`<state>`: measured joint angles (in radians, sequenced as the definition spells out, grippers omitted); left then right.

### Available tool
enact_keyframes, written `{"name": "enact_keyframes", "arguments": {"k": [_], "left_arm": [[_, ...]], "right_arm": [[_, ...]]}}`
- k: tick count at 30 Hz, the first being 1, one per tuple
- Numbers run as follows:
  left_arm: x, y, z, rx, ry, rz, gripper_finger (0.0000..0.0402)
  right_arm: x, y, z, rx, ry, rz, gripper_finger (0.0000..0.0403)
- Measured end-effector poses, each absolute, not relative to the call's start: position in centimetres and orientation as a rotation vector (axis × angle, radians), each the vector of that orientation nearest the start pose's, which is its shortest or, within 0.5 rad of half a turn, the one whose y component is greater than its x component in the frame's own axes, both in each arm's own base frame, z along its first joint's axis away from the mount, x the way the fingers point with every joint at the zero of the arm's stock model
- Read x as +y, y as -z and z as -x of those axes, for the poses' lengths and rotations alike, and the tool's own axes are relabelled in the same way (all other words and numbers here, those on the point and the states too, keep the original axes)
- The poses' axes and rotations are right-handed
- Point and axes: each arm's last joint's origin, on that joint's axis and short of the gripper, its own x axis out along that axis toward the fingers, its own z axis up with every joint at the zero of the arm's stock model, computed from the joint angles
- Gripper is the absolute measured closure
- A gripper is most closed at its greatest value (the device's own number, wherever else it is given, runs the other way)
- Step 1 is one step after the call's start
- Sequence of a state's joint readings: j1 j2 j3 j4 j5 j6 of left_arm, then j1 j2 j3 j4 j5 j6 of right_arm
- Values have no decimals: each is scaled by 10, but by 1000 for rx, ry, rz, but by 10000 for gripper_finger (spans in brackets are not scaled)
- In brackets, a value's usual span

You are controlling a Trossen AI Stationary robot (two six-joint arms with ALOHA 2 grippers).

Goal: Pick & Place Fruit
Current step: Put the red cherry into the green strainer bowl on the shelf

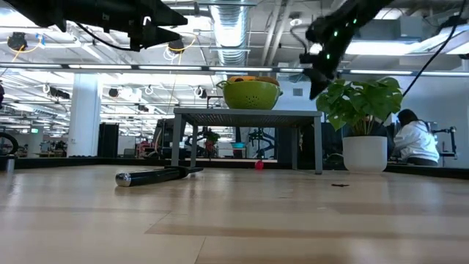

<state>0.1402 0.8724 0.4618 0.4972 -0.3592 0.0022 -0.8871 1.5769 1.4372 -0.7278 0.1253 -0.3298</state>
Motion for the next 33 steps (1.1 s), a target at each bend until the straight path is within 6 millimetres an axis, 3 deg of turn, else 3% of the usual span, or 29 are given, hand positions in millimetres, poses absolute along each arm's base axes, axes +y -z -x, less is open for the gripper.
{"name": "enact_keyframes", "arguments": {"k": [7, 17, 25, 33], "left_arm": [[37, -271, -190, -86, -499, 6, 103], [37, -271, -190, -84, -499, 6, 103], [37, -271, -190, -83, -499, 6, 103], [37, -271, -190, -83, -499, 6, 103]], "right_arm": [[-281, -273, -215, 1169, 722, -126, 401], [-286, -244, -229, 1240, 640, -164, 402], [-296, -247, -238, 1114, 674, -112, 403], [-311, -251, -231, 1042, 738, -93, 403]]}}
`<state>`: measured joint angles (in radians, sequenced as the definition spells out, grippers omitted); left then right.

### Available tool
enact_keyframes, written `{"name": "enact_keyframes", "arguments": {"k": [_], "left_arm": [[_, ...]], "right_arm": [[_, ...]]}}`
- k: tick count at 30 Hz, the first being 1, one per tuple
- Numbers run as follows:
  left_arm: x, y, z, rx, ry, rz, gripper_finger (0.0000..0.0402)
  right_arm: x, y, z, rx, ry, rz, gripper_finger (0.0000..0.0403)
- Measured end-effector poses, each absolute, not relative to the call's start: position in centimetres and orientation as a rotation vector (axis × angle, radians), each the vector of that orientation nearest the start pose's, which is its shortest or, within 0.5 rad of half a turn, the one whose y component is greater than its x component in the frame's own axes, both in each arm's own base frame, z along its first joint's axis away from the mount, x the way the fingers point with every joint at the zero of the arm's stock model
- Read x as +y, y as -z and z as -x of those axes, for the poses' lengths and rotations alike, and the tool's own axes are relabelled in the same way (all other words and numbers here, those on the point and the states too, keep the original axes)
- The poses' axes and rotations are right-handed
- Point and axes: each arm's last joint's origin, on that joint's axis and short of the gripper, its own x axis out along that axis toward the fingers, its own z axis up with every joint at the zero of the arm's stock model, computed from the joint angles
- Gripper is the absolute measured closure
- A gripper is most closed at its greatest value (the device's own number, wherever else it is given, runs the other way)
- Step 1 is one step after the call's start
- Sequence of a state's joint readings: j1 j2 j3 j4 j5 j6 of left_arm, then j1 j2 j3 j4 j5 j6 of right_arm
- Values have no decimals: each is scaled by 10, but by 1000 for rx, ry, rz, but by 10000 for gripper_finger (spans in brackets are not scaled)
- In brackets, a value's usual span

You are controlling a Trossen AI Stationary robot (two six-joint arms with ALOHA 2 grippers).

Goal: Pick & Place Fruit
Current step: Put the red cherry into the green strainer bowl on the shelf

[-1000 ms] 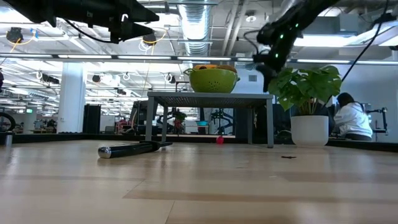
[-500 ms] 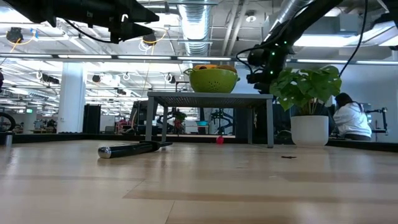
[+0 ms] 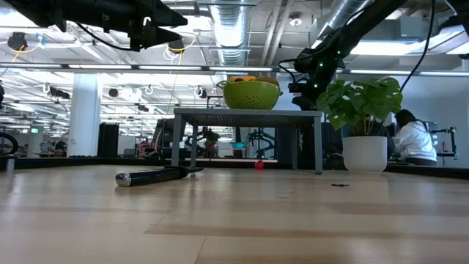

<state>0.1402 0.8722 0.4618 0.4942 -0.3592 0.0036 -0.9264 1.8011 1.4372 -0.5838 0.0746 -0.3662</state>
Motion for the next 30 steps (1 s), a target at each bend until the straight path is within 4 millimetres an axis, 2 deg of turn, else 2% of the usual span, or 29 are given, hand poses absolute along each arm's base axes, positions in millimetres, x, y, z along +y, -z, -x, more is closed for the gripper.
{"name": "enact_keyframes", "arguments": {"k": [6, 12, 30], "left_arm": [[37, -271, -190, -83, -499, 6, 103], [37, -271, -190, -84, -499, 6, 103], [37, -271, -190, -83, -499, 6, 103]], "right_arm": [[-313, -243, -235, 1014, 692, -142, 403], [-308, -244, -241, 1004, 664, -135, 403], [-278, -241, -267, 1014, 487, -182, 403]]}}
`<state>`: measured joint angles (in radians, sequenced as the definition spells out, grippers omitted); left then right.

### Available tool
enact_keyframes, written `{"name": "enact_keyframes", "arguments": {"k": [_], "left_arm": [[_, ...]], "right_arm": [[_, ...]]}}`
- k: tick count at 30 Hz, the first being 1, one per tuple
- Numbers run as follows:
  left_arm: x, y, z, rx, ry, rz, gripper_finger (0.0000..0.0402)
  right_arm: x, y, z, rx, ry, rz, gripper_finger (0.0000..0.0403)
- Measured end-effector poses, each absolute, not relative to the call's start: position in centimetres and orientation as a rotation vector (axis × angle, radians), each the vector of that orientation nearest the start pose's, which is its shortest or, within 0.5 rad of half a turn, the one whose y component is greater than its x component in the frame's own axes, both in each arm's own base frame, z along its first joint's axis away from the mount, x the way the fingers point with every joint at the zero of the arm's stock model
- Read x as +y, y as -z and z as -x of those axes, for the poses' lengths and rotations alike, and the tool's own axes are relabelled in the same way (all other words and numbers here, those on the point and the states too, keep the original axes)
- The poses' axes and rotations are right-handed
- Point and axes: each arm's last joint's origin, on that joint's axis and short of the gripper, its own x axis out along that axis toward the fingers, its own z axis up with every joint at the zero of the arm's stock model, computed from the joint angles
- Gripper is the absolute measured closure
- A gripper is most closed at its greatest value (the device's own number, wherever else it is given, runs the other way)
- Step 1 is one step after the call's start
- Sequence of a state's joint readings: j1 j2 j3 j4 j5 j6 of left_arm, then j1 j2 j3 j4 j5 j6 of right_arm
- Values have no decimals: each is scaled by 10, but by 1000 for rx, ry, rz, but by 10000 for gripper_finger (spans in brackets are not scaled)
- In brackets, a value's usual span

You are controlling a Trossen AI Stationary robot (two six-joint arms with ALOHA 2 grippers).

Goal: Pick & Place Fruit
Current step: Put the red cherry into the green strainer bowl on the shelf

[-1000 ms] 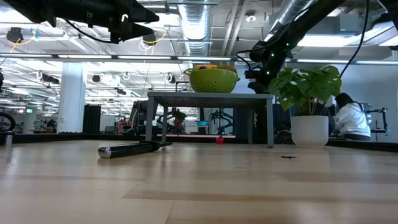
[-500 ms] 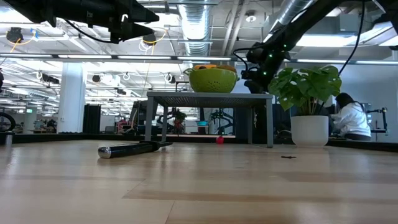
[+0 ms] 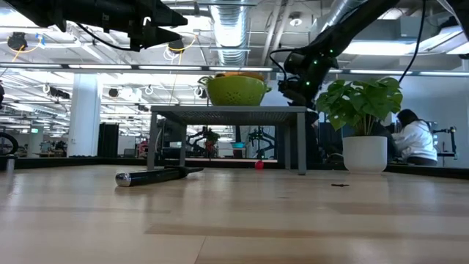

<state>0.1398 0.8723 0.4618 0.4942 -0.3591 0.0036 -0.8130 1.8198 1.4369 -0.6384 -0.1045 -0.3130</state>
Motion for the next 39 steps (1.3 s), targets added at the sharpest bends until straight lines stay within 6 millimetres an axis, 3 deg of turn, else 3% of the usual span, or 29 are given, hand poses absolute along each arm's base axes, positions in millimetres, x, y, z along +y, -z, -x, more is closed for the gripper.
{"name": "enact_keyframes", "arguments": {"k": [21, 39], "left_arm": [[37, -271, -190, -83, -498, 6, 103], [37, -271, -190, -85, -498, 13, 103]], "right_arm": [[-224, -240, -309, 1011, 272, -196, 403], [-161, -240, -346, 987, 55, -226, 403]]}}
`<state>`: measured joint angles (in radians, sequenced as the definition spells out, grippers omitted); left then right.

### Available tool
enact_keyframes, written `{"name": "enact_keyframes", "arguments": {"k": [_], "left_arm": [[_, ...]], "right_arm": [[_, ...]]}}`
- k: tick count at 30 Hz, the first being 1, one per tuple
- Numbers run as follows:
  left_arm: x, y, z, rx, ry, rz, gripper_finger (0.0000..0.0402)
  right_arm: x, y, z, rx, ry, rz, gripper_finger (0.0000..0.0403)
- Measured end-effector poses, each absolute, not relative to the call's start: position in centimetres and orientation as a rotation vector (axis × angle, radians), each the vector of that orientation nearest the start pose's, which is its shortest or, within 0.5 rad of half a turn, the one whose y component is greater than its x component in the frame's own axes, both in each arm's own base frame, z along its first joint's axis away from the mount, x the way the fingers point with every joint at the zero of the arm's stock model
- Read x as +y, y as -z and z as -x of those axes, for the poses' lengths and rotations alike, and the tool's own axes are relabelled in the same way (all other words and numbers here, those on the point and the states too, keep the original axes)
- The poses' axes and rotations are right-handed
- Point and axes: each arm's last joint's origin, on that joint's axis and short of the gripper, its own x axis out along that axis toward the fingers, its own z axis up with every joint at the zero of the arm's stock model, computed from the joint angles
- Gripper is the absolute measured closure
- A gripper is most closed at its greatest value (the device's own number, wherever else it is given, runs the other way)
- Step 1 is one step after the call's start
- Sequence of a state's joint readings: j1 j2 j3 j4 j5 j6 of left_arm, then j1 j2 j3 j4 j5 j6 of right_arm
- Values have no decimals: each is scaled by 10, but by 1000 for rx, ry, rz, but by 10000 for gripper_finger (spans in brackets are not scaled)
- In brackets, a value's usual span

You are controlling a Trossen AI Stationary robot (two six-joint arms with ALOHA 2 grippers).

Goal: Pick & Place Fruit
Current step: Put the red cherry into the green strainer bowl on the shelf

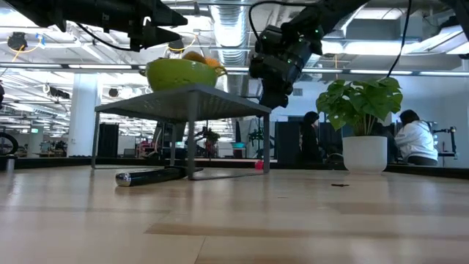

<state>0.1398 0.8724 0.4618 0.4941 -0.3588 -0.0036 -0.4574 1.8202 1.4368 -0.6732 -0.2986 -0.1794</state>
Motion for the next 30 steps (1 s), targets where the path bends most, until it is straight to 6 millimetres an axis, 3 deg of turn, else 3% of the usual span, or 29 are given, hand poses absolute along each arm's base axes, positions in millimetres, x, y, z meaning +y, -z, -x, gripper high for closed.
{"name": "enact_keyframes", "arguments": {"k": [21, 24, 30], "left_arm": [[37, -271, -190, -85, -498, 13, 103], [37, -271, -189, -88, -498, 14, 103], [35, -291, -174, -211, -504, -42, 107]], "right_arm": [[-103, -242, -367, 993, -96, -222, 403], [-116, -250, -363, 990, -58, -196, 403], [-170, -283, -348, 922, 47, -140, 403]]}}
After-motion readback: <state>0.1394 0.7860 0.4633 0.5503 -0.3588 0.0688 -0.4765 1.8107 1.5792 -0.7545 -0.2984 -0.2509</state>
